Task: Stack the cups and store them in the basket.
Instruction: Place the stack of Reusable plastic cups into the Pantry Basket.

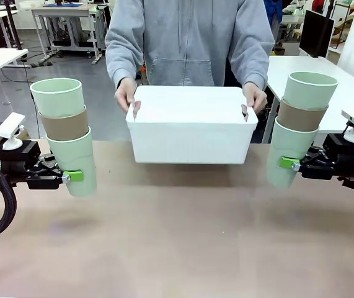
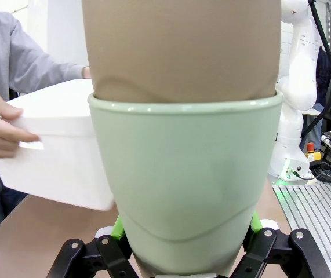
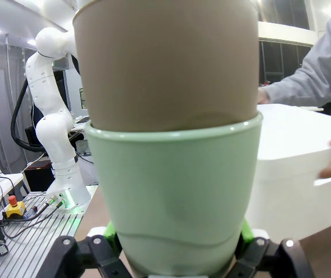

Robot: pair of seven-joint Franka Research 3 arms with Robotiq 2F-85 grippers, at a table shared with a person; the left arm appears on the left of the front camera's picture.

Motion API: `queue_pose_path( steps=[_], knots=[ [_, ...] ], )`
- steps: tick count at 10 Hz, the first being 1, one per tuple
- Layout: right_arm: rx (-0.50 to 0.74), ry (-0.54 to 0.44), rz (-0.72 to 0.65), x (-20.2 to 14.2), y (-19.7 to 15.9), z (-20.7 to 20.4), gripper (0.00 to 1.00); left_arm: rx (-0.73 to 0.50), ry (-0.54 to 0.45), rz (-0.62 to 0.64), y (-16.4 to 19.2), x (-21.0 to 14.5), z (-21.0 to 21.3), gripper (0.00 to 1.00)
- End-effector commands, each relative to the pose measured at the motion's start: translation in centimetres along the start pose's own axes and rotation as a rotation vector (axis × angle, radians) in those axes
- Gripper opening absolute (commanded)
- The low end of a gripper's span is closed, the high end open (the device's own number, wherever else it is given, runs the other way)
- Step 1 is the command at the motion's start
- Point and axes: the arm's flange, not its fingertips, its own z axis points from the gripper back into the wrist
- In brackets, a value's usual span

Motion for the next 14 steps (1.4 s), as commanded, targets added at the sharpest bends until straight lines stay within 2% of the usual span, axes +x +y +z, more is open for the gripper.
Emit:
queue_pose_path(
  steps=[1,14],
  knots=[
    [0.002,-0.001,0.010,0.40,0.05,-0.04,0.85,0.000,-0.007,-0.013,-0.02,0.37,0.08,0.84],
    [0.002,-0.001,0.010,0.40,0.05,-0.04,0.85,0.000,-0.007,-0.013,-0.02,0.37,0.08,0.84]
  ],
)
